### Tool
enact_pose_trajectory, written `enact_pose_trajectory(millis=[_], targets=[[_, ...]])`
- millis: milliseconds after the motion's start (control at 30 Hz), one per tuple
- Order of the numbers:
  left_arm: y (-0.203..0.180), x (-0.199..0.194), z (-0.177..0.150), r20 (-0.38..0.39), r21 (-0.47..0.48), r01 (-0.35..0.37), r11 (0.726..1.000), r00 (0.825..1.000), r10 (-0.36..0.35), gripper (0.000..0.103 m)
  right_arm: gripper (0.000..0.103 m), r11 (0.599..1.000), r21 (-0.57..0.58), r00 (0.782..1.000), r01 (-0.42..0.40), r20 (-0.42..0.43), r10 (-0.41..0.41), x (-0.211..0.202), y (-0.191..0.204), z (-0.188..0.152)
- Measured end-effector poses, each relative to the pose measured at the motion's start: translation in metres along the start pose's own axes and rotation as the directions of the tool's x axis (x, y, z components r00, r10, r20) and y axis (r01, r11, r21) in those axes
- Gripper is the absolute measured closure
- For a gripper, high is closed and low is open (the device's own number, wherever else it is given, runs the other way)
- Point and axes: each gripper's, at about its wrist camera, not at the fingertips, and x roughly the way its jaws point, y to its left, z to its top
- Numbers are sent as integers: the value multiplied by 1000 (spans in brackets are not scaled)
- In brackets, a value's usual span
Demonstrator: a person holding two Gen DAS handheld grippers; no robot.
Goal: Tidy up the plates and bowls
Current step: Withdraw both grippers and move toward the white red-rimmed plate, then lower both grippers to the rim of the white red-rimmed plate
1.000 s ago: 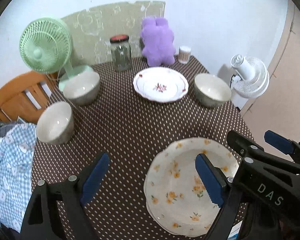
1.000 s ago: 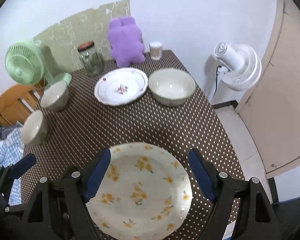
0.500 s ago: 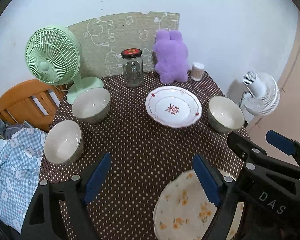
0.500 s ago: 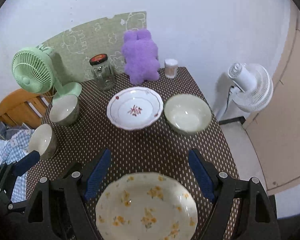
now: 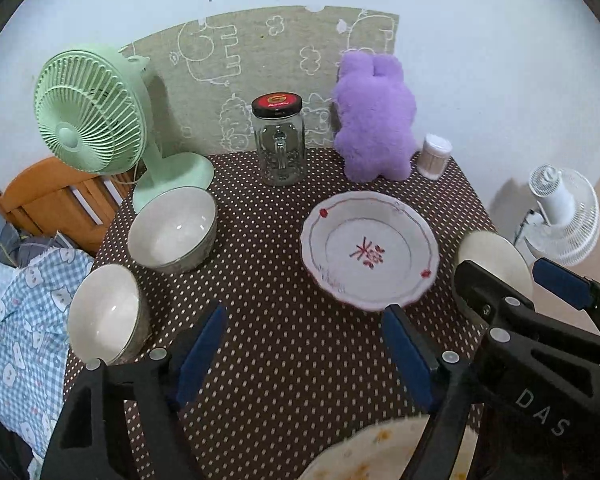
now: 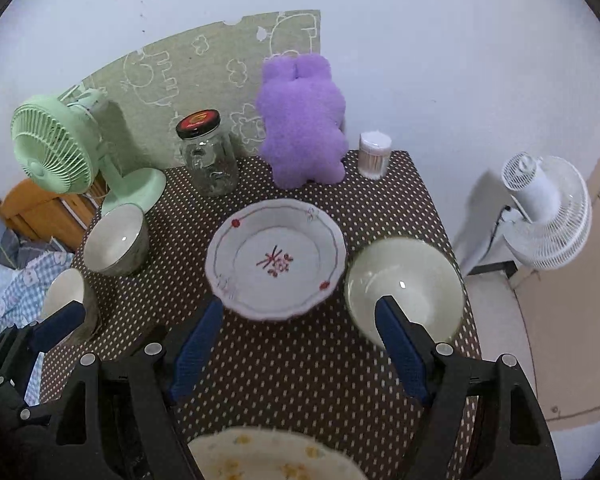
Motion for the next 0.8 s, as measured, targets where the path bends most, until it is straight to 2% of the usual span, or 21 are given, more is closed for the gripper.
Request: enact_pose_trajectory(millis=[433, 633, 800], targets=[[-11, 66, 43, -33, -54, -46, 997, 998, 45, 27, 29, 999, 1, 999, -35, -30, 35, 82, -20, 49], [-13, 97, 57, -65, -70, -78, 995, 995, 73, 28, 33, 1000, 7, 999, -29, -41, 29, 114, -24, 62], [-16, 118, 60, -76, -58, -74, 996, 995, 70, 30, 33, 999, 34, 997, -16, -75, 18, 143, -25, 67]])
